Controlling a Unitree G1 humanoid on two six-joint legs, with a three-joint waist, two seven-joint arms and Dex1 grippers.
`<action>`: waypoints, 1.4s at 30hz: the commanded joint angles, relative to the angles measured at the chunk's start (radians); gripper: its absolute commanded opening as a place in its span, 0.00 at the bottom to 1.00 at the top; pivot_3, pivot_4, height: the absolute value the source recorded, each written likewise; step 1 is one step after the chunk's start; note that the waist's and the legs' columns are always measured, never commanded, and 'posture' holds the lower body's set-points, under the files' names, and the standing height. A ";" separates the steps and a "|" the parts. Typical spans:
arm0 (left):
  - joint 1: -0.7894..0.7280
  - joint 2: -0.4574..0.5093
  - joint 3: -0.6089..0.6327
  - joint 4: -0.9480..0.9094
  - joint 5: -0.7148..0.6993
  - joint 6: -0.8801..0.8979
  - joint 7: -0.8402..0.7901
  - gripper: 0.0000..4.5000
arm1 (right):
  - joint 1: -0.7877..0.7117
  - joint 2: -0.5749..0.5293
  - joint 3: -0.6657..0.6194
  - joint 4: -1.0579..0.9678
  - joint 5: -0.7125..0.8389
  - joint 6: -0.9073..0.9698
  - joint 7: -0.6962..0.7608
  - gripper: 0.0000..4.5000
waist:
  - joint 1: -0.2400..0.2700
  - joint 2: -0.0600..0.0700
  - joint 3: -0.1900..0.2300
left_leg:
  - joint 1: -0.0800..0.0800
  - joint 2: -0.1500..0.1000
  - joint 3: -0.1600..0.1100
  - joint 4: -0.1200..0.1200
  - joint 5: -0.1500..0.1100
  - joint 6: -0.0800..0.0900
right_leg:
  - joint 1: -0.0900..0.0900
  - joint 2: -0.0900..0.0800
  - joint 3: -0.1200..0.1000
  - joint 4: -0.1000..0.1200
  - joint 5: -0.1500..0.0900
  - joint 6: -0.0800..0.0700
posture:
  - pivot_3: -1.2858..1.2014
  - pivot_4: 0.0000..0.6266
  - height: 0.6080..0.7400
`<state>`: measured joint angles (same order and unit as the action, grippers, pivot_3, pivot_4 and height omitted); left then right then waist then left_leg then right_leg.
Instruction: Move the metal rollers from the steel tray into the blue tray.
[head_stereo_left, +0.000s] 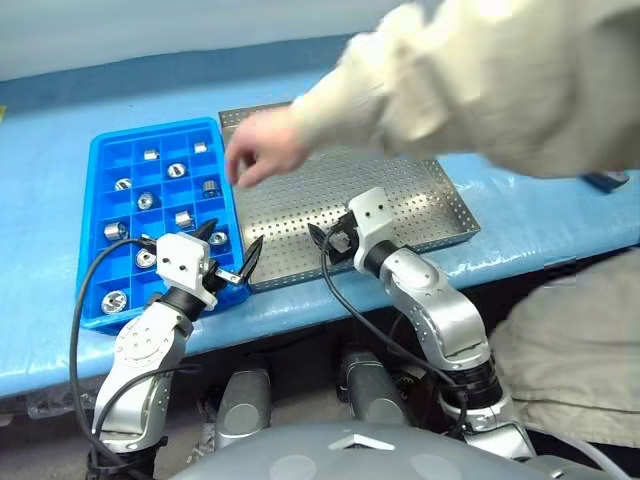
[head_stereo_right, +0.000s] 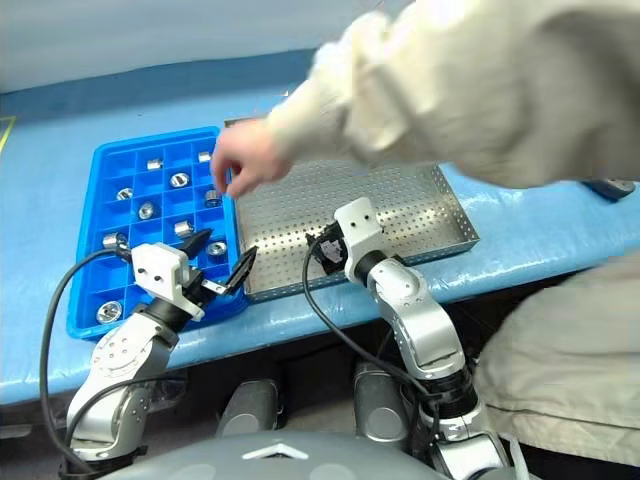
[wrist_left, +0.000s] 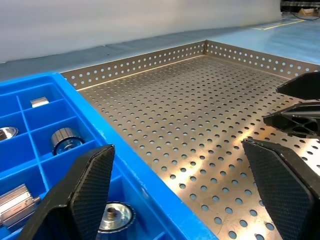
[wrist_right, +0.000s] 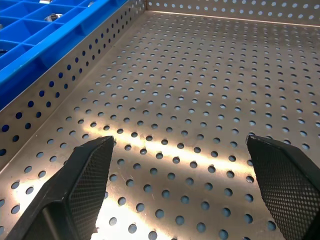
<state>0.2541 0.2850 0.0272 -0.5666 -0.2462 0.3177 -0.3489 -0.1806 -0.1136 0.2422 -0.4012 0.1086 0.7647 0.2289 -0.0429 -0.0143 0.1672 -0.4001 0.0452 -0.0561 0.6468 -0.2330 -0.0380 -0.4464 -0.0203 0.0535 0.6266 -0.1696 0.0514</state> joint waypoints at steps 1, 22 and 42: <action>0.001 0.007 0.006 -0.021 -0.007 -0.010 -0.004 1.00 | 0.001 0.010 -0.025 -0.044 0.010 0.009 -0.016 1.00 | 0.001 0.000 0.000 | 0.000 0.000 0.000 0.000 0.000 0.000 | 0.000 0.000 0.000 0.000 0.000 0.000 | 0.54 0.24 1.00; 0.027 0.002 -0.005 -0.039 -0.009 -0.014 -0.006 1.00 | -0.007 0.029 -0.006 -0.008 -0.007 0.006 -0.041 1.00 | 0.008 -0.001 0.000 | 0.000 0.000 0.000 0.000 0.000 0.000 | 0.000 0.000 0.001 0.000 0.000 0.000 | 0.55 0.24 1.00; 0.020 -0.002 -0.018 -0.039 -0.014 -0.015 -0.011 1.00 | -0.025 0.031 0.001 0.004 -0.012 0.002 -0.041 1.00 | 0.007 -0.001 0.000 | 0.000 0.000 0.001 0.000 0.000 0.000 | 0.000 0.000 0.001 0.000 0.000 0.000 | 0.55 0.24 1.00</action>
<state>0.2797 0.2822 0.0098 -0.5819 -0.2475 0.3148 -0.3535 -0.1910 -0.0878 0.2419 -0.3720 0.0973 0.7762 0.1891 -0.0355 -0.0151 0.1676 -0.4004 0.0447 -0.0556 0.6468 -0.2330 -0.0380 -0.4462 -0.0205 0.0542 0.6262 -0.1696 0.0515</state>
